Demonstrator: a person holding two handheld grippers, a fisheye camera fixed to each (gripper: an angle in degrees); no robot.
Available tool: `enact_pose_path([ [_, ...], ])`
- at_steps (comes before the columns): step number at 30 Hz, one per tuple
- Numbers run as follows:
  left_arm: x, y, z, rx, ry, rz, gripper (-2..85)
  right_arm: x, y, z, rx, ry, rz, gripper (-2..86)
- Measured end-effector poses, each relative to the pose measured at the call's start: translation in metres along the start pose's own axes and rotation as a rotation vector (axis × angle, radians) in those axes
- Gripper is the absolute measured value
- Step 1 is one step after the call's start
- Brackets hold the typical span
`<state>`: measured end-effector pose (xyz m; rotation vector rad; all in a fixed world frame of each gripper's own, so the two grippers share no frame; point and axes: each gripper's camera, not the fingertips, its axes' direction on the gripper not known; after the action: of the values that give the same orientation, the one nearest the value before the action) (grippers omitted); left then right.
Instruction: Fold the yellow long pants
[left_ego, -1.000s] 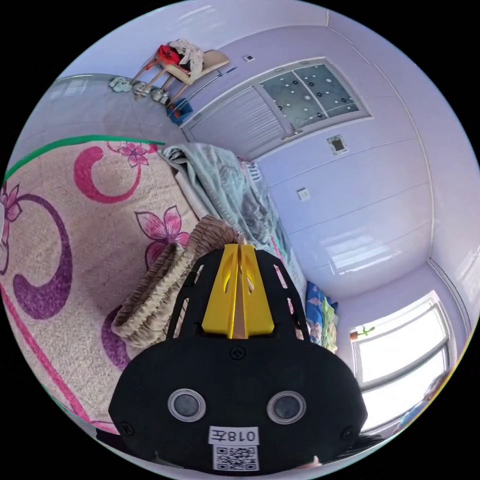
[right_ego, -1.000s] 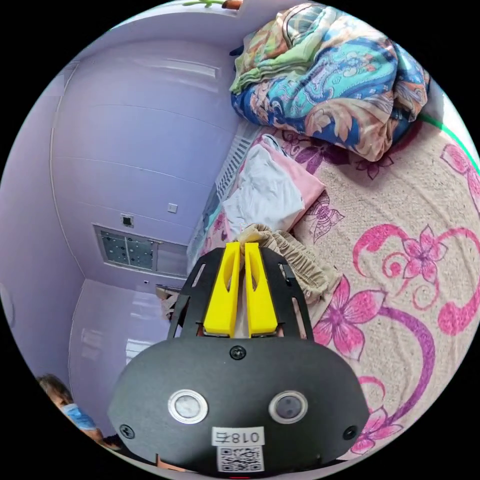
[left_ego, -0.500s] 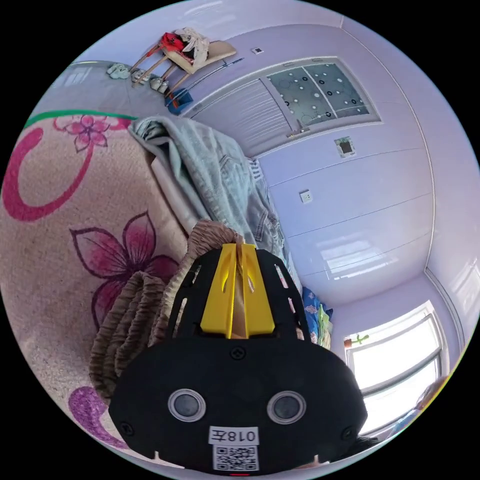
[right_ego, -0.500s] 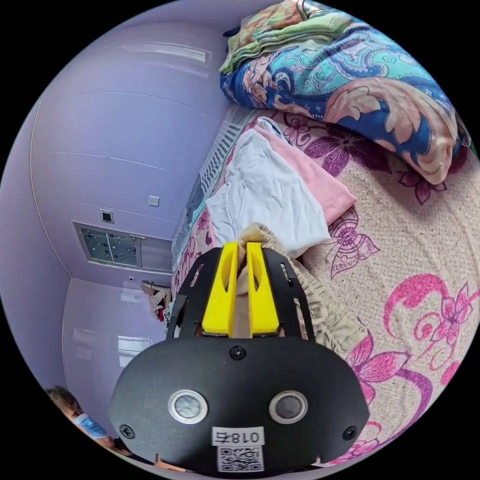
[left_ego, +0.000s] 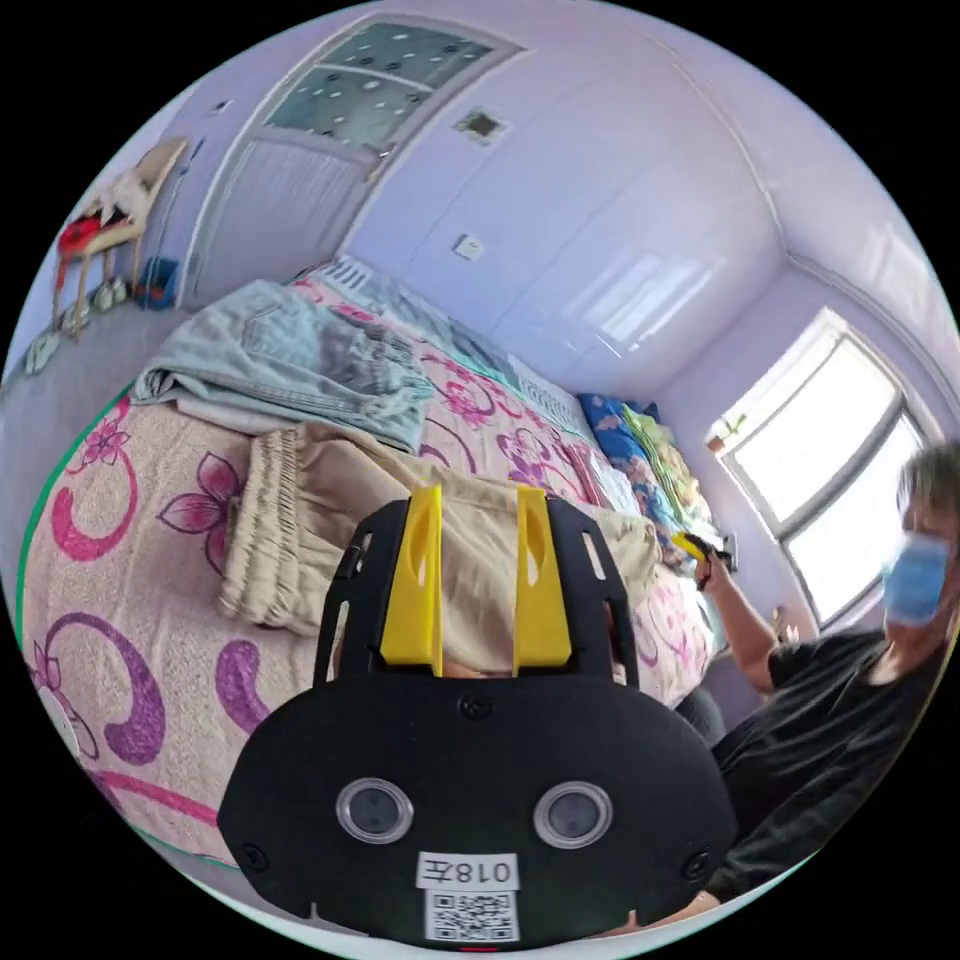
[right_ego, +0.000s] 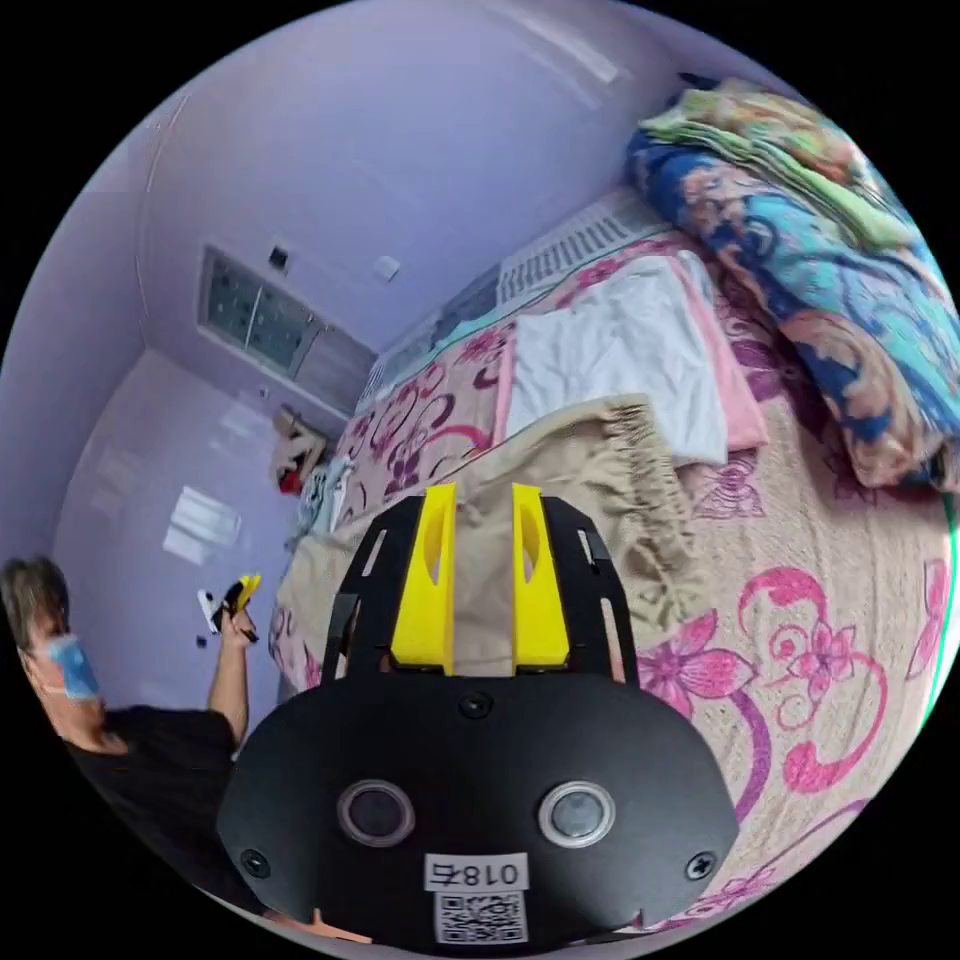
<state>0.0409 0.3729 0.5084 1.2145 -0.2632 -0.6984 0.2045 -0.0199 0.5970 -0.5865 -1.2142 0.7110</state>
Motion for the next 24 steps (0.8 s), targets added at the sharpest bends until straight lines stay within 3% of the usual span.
enact_pose_path([
  [2,0.056,0.046,0.013,-0.010,-0.035,0.051,11.3,-0.055,0.004,0.055,-0.108,-0.041,-0.212,10.2],
  [7,0.187,0.131,0.054,-0.072,-0.355,0.153,11.8,-0.196,0.012,0.210,-0.340,0.003,-0.711,11.3],
  [9,0.212,0.138,0.052,-0.049,-0.347,0.146,12.0,-0.242,0.011,0.276,-0.394,0.028,-0.857,11.7],
  [16,0.224,0.134,0.072,-0.182,-0.203,0.072,13.7,-0.291,0.004,0.417,-0.648,0.166,-0.997,12.0],
  [20,0.222,0.127,0.080,-0.217,-0.184,0.047,13.9,-0.289,0.008,0.461,-0.756,0.301,-0.998,2.9],
  [24,0.217,0.117,0.084,-0.238,-0.173,0.027,14.4,-0.297,0.008,0.462,-0.672,0.389,-1.049,0.4],
])
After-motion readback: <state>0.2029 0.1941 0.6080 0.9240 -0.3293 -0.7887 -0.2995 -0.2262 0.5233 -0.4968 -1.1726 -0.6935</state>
